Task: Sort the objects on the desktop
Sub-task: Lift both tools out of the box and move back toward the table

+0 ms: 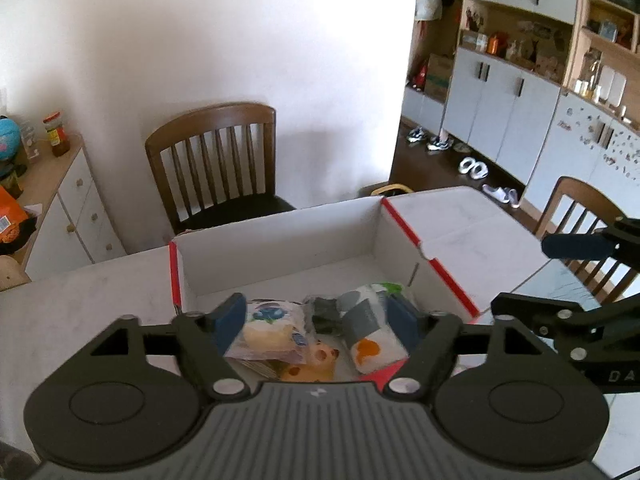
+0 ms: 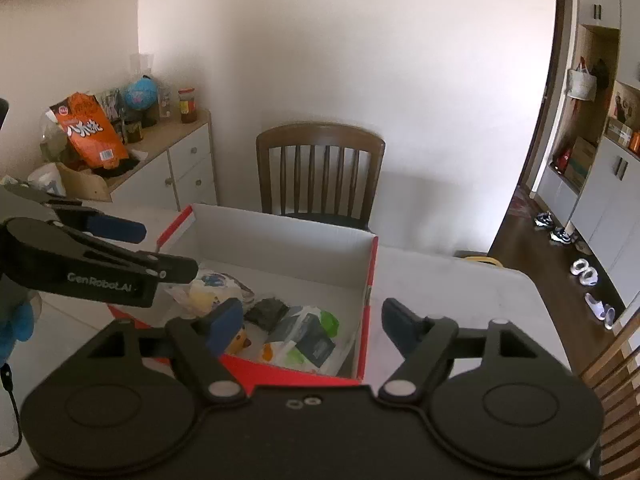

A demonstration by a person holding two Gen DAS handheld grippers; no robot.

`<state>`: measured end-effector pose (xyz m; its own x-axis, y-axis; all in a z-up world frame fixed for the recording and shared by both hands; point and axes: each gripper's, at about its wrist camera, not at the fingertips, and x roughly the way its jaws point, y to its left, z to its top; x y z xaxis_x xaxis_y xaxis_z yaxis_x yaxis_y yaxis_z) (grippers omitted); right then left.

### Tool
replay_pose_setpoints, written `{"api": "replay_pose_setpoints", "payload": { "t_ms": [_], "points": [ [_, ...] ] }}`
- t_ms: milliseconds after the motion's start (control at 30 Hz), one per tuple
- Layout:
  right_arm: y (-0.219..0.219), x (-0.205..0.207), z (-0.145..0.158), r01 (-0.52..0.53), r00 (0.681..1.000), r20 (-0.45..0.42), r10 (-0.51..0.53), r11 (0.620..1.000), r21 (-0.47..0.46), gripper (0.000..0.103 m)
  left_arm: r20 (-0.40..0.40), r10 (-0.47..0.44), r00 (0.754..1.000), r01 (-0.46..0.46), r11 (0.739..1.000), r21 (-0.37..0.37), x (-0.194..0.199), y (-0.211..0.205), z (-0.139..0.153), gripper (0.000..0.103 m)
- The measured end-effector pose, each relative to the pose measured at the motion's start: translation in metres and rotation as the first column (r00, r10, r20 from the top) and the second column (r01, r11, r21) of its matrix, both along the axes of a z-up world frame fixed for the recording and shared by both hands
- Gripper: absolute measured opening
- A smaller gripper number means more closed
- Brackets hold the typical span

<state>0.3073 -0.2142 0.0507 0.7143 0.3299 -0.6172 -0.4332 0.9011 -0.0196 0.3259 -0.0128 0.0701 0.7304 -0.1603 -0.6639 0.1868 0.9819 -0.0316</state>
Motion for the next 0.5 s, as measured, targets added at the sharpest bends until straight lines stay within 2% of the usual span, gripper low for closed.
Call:
{"api": "replay_pose_setpoints", "payload": {
  "t_ms": [400,433,500],
  "points": [
    [-0.017,-0.039,0.018,0.021,1.0,0.005,-0.022,0.997,0.071,0.094,0.044,-0.048,0.998,0.049,0.998,-0.025,-0.041,-0.006,0.014,0.087],
    [-0.019,-0.042,0.019,0.018,1.0,0.004,-0.018,0.997,0.08,0.095,0.047,-0.05,0.998,0.052,0.998,-0.036,-0.044,-0.005,0.014,0.088],
    [-0.02,-0.05,0.022,0.016,1.0,0.005,-0.016,0.995,0.097,0.101,0.052,-0.052,0.997,0.055,0.997,-0.051,-0.051,-0.003,0.015,0.099]
  ]
}}
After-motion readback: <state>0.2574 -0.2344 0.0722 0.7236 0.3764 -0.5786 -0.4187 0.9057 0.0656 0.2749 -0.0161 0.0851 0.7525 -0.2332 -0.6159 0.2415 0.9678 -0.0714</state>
